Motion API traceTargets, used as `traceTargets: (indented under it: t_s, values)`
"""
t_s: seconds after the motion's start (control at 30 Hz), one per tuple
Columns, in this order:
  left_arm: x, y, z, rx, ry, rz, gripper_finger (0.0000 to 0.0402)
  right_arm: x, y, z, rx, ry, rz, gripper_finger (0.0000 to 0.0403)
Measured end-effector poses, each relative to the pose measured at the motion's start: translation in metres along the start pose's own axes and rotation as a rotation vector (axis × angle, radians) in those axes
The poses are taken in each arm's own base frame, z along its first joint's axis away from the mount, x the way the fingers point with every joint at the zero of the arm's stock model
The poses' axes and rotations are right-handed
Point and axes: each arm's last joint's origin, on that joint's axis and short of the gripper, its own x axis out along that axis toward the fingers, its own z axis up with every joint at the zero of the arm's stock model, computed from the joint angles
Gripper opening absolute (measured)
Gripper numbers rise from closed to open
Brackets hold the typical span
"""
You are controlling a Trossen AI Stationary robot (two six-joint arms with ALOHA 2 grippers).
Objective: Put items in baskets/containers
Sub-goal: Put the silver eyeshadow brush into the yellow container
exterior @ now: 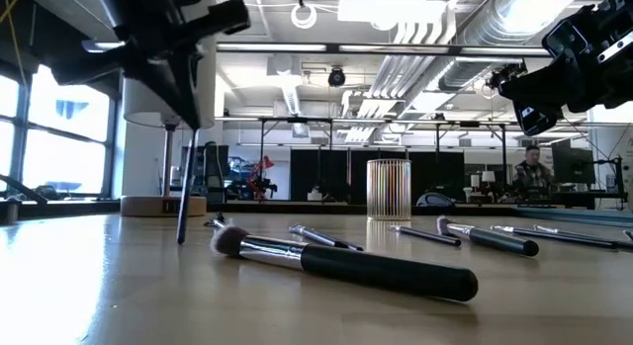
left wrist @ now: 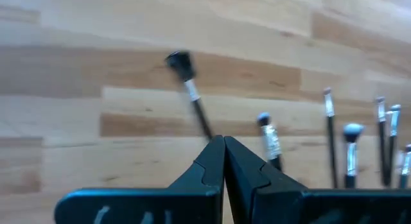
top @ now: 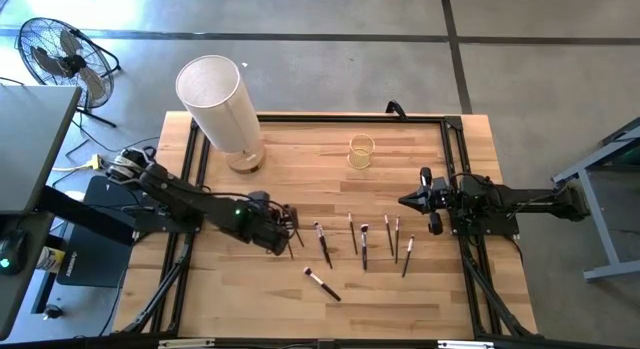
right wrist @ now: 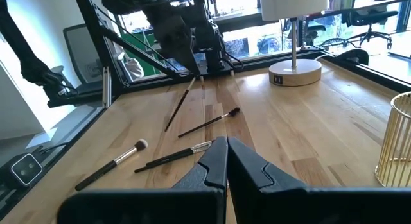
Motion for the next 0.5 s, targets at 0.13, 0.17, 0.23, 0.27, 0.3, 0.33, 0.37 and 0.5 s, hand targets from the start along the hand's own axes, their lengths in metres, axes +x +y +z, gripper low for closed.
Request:
traceTargets:
  t_s: [0.13, 0.17, 0.23, 0.27, 0.3, 0.33, 0.37, 0.5]
  values:
    - [-0.002, -0.010, -0.003, 0.025, -0.026, 0.002, 0.0000, 0.000, 0.000, 0.000, 0.000, 0.000, 0.000, 0.0001]
    - [-0.001, -0.012, -0.004, 0.031, -0.033, 0.001, 0.0000, 0.000, 0.000, 0.000, 0.000, 0.000, 0.000, 0.0001]
    - [0.001, -0.016, -0.006, 0.039, -0.047, 0.007, 0.0000, 0.000, 0.000, 0.000, 0.000, 0.000, 0.000, 0.0001]
    - [0.001, -0.019, -0.008, 0.033, -0.052, -0.006, 0.0000, 0.000, 0.000, 0.000, 0.000, -0.001, 0.000, 0.0001]
    - [0.002, -0.023, -0.010, 0.031, -0.059, -0.014, 0.0000, 0.000, 0.000, 0.000, 0.000, 0.000, 0.000, 0.0001]
    - [0.003, -0.025, -0.011, 0.039, -0.068, -0.013, 0.0000, 0.000, 0.000, 0.000, 0.000, 0.000, 0.000, 0.0001]
    - [0.004, -0.027, -0.013, 0.052, -0.076, -0.010, 0.0000, 0.000, 0.000, 0.000, 0.000, -0.001, 0.000, 0.0000]
    - [0.003, -0.040, -0.018, 0.076, -0.102, -0.036, 0.0000, 0.000, 0.000, 0.000, 0.000, -0.001, 0.000, 0.0000]
